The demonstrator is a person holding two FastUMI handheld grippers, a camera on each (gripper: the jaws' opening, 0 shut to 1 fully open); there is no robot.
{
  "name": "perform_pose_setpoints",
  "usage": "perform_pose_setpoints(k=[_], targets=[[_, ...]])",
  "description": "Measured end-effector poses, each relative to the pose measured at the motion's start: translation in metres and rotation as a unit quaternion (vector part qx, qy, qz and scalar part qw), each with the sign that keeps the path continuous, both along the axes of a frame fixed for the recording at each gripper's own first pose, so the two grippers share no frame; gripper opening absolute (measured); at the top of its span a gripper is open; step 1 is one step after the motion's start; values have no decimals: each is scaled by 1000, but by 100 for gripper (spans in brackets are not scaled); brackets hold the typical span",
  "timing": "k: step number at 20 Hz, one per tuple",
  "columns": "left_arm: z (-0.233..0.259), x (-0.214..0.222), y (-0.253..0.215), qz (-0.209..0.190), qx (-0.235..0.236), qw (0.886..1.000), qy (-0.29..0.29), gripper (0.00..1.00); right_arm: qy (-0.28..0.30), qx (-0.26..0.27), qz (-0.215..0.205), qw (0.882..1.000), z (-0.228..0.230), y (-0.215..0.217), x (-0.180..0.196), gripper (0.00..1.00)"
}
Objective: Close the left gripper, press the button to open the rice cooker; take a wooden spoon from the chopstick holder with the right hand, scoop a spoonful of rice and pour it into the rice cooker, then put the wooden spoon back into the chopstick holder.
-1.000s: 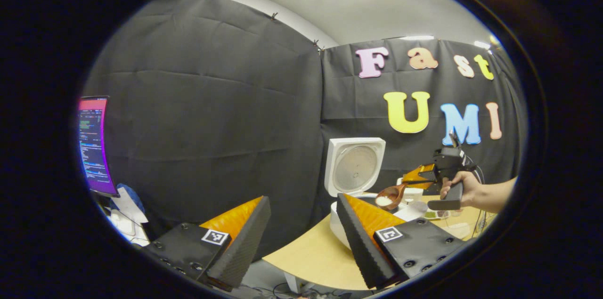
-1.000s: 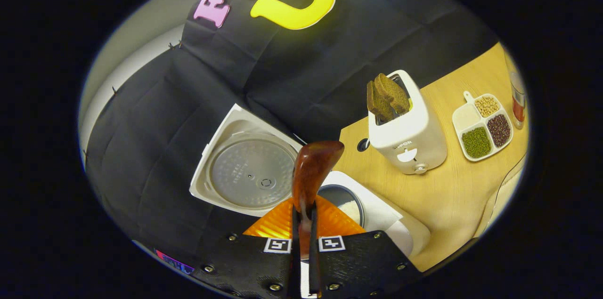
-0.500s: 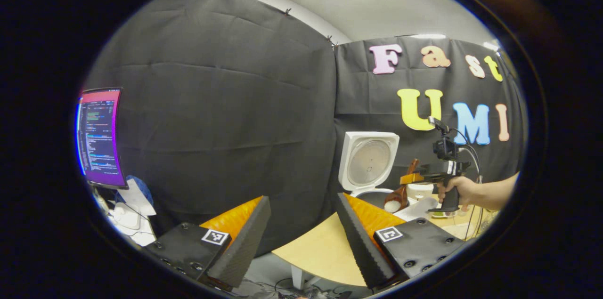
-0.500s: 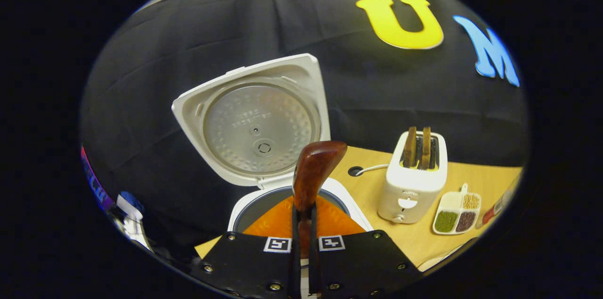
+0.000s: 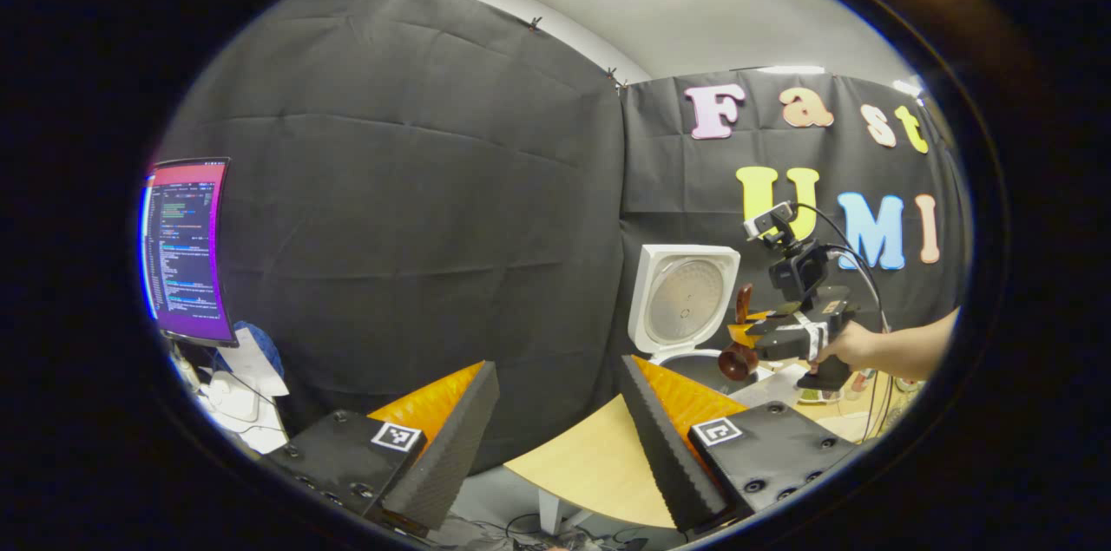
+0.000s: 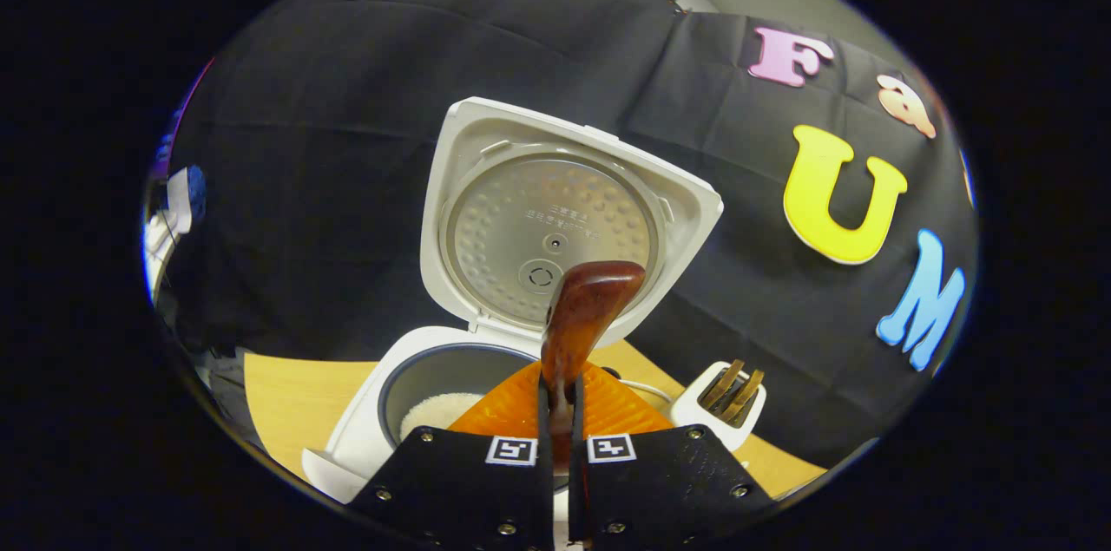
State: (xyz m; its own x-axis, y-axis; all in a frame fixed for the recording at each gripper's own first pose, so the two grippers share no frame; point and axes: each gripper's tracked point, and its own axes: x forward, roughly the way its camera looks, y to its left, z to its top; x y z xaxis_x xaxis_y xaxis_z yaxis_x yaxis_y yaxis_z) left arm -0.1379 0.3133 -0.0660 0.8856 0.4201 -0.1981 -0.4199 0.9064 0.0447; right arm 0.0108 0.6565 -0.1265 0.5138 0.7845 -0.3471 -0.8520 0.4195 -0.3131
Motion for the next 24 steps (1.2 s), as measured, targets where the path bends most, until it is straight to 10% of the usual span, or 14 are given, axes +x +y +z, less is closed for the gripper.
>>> perform_pose_setpoints(k=[3, 6, 11, 14, 24], targets=[[1, 2, -2, -1, -1, 1000, -2, 98, -11, -7, -2, 1000, 0, -3, 0, 7], [6, 5, -4, -6, 0, 1000, -6, 97, 97, 45, -36, 994, 5, -13, -1, 7], [27, 27, -19, -22, -1, 999, -23, 96, 364, 201, -107, 903, 27, -39, 9, 7], [36, 29, -29, -40, -3, 999, -33, 97, 427, 244, -138, 860, 32, -67, 28, 7], [61, 88, -86, -93, -15, 994, -60, 99, 443, 328, -201, 810, 51, -198, 65, 7]])
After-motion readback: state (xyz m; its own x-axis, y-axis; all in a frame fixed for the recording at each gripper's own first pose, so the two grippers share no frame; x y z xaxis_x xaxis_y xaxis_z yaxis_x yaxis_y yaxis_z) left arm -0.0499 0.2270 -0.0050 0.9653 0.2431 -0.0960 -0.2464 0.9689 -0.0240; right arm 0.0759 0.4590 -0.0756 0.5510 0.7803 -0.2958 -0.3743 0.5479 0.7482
